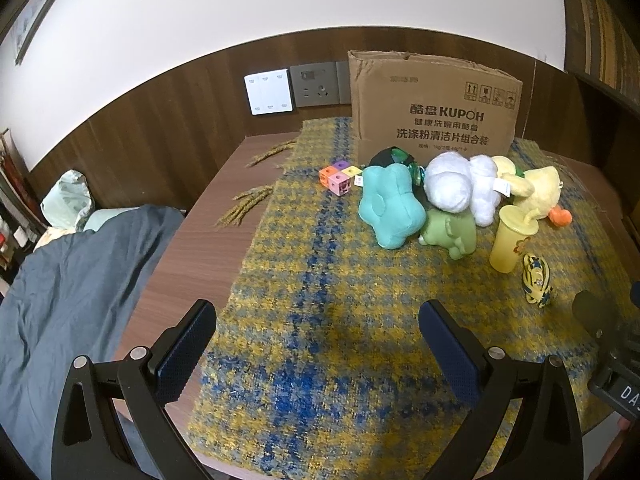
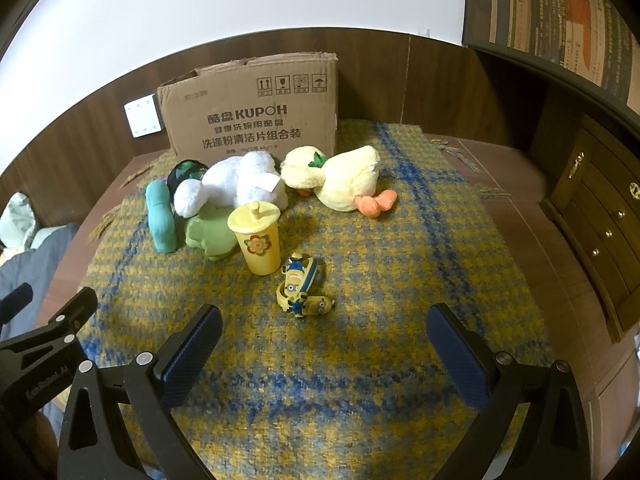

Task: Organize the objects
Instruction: 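Move right tool toward the minion figure while left tool approaches the yellow sippy cup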

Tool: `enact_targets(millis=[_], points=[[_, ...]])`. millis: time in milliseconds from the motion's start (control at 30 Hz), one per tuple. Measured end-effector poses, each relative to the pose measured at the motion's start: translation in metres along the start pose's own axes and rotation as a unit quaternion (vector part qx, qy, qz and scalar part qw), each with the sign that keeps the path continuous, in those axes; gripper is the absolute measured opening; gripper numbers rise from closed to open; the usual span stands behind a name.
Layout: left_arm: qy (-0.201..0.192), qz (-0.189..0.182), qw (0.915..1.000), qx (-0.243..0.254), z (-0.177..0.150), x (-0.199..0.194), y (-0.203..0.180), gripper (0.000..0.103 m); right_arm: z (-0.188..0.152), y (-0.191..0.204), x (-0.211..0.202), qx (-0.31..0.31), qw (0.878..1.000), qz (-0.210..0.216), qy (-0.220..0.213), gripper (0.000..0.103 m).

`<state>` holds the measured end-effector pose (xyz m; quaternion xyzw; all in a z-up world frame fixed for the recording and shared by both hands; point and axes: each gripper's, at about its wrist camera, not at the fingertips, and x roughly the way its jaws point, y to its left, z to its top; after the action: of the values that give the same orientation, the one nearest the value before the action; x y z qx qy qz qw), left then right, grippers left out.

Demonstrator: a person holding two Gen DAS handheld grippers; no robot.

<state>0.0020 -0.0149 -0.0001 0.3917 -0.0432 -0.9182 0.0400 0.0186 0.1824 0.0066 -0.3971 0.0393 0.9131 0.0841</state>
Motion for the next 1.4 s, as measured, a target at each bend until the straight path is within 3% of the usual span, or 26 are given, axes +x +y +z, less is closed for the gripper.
enact_targets(millis=[900, 1400], points=[[0.007, 0.001, 1.0000, 0.004, 0.009, 0.021, -0.002, 0.103, 0.009, 0.009, 0.018, -0.008, 1.000, -0.004, 0.013, 0.102], [0.035, -0.010, 0.9993, 0.012, 0.019, 0.058, -0.012, 0.103, 0.022, 0.012, 0.061, -0.015, 0.999, 0.005, 0.047, 0.100]])
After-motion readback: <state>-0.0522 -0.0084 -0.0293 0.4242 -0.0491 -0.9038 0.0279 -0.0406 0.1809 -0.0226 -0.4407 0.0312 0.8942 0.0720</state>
